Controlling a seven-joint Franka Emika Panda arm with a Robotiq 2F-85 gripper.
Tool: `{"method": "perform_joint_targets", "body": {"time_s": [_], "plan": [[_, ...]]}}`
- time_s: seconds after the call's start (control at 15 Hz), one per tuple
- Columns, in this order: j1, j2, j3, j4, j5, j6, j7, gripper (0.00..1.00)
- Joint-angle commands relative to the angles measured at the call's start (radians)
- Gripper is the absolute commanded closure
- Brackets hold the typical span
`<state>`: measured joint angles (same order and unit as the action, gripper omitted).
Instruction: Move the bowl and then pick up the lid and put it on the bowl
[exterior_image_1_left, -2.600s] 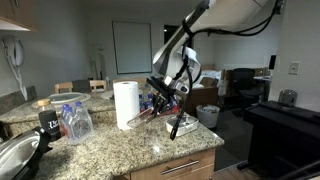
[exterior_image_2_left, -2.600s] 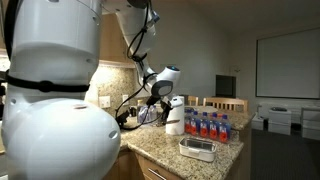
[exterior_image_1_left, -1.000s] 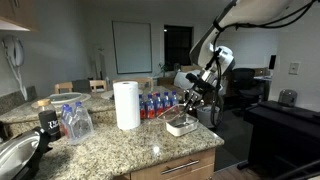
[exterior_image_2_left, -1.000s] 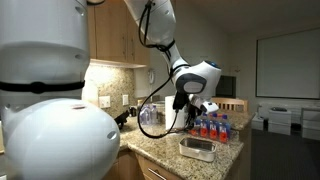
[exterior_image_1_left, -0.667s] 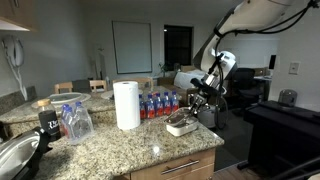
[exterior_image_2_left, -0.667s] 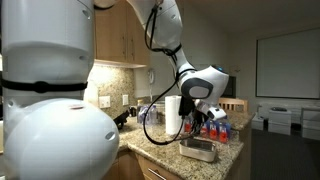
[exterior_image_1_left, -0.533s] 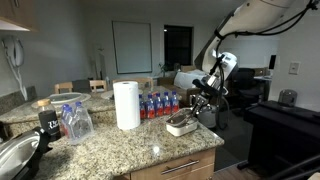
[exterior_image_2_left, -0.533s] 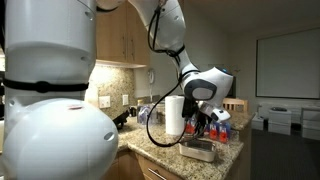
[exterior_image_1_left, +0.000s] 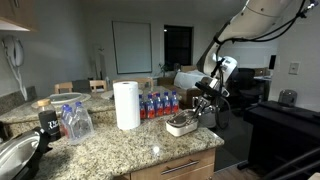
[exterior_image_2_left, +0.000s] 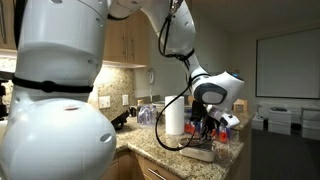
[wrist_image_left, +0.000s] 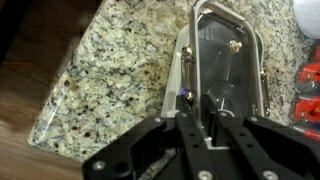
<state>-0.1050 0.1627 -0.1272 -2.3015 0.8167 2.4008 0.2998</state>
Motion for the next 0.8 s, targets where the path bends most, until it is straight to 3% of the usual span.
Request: {"method": "perform_joint_targets", "body": {"time_s": [0.0,0.73], "plan": [[-0.012,0.041,0.007,0.043,0.000,-0.038,-0.031,0.93],[-0.024,0.072,-0.009,0.041,-0.015,-0.072,-0.015,0.93]]}}
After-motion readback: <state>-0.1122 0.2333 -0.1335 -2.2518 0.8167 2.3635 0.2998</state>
